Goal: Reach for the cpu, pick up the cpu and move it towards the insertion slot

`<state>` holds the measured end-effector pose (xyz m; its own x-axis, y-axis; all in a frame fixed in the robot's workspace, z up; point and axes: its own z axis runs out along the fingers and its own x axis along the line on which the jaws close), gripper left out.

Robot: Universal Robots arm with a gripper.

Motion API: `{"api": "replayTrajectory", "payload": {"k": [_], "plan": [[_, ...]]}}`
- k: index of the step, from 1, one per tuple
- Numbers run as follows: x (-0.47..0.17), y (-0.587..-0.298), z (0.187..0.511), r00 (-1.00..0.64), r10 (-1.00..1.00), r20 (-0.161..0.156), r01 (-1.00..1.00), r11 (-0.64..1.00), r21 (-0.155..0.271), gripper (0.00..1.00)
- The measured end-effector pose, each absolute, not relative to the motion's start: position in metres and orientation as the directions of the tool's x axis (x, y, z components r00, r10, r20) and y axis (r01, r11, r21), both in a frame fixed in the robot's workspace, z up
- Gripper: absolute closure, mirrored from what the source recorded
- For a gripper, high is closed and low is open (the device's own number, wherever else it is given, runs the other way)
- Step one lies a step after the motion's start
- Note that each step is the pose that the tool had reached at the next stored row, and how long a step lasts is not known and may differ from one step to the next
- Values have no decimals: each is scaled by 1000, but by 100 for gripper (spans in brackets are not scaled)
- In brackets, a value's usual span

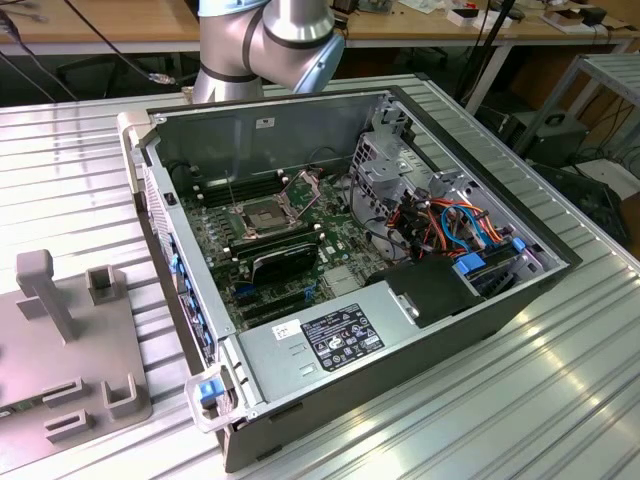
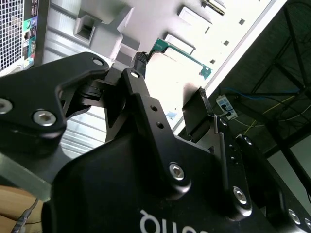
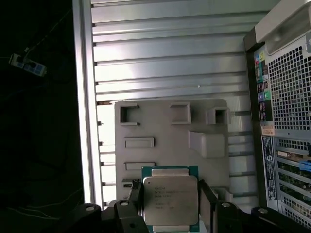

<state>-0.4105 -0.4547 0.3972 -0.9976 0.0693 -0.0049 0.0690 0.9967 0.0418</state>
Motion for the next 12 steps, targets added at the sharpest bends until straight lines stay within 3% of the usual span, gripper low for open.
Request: {"api": "replayTrajectory", "payload": {"k": [12], "plan": [[-383, -455, 397, -998, 69, -5, 69, 997, 42, 45]]}}
